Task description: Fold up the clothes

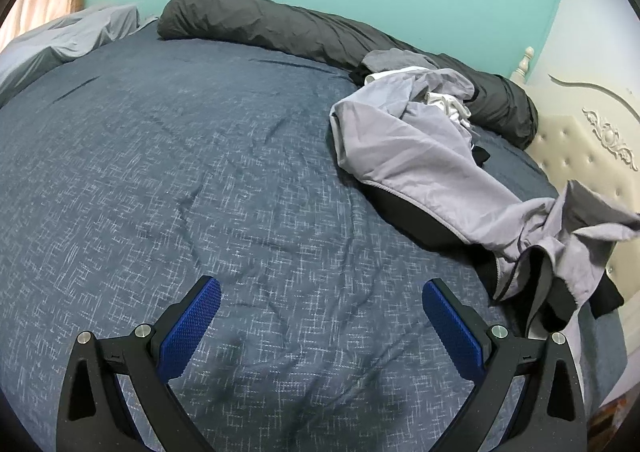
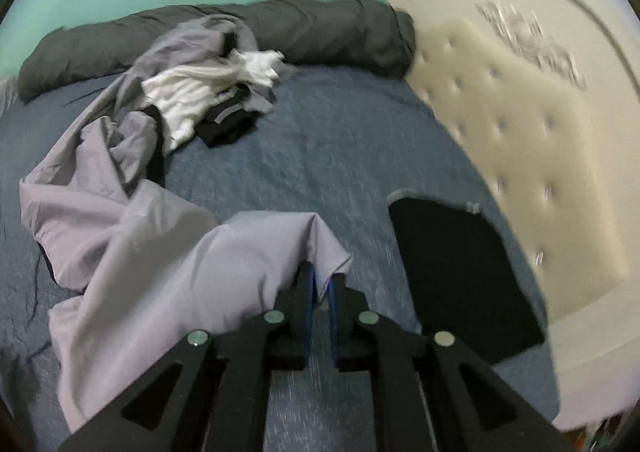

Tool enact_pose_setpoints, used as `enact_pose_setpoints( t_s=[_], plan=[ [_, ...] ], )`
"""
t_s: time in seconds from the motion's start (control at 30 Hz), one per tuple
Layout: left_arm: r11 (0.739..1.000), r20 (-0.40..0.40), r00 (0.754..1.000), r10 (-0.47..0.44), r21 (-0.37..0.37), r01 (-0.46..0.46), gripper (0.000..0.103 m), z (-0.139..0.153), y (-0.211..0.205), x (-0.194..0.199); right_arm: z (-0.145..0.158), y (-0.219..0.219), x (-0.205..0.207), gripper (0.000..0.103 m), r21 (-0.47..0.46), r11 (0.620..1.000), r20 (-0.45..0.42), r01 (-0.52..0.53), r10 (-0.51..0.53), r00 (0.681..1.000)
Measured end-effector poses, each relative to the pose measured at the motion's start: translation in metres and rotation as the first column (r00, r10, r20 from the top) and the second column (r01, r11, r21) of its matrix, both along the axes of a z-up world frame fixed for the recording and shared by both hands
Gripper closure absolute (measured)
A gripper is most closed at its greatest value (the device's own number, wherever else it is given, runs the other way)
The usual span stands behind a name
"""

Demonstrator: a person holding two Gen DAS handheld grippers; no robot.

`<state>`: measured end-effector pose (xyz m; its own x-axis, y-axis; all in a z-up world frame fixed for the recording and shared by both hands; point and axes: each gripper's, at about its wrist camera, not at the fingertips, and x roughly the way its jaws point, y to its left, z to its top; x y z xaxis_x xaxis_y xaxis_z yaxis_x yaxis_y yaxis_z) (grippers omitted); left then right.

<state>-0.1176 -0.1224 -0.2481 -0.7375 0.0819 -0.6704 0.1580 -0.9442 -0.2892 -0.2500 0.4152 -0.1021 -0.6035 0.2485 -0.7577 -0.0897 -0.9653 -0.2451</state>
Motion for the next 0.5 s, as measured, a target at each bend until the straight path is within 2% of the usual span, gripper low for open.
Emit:
enact_pose_setpoints(
  t_s=[0.1, 0.17, 0.27, 0.43, 0.47, 0.5],
  plan=[
    [1.000, -0.001, 1.000, 0.006, 0.007, -0.006, 0.000, 0.001, -0.004, 0.001, 0.006, -0.016, -0.007, 0.093, 0.029, 0.998, -0.005, -0.050, 0.050, 0.999],
    [1.000, -0.002, 1.000, 0.011, 0.010, -0.011, 0.000, 0.001, -0.007, 0.002, 0.007, -0.016, -0.013, 0.091, 0.000, 0.998, 0.017, -0.065, 0.065, 0.998],
    [1.000, -0.002, 1.000, 0.019, 0.015, -0.019, 0.000, 0.001, -0.010, 0.003, 0.000, -0.008, -0.020, 0.088, -0.017, 0.997, 0.121, -0.070, 0.071, 0.990],
    [1.000, -0.005, 1.000, 0.019, 0.018, -0.019, 0.000, 0.003, -0.011, 0.003, -0.008, 0.023, -0.014, 0.087, -0.040, 0.998, 0.186, 0.049, -0.040, 0.982],
    [1.000, -0.004, 1.000, 0.016, 0.017, -0.016, 0.000, 0.003, -0.010, 0.002, -0.010, 0.029, -0.013, 0.085, -0.044, 0.996, 0.199, 0.072, -0.062, 0.978],
    [1.000, -0.004, 1.000, 0.016, 0.014, -0.015, 0.000, 0.003, -0.010, 0.002, -0.011, 0.036, -0.011, 0.071, -0.047, 0.994, 0.212, 0.096, -0.084, 0.974]
  ],
)
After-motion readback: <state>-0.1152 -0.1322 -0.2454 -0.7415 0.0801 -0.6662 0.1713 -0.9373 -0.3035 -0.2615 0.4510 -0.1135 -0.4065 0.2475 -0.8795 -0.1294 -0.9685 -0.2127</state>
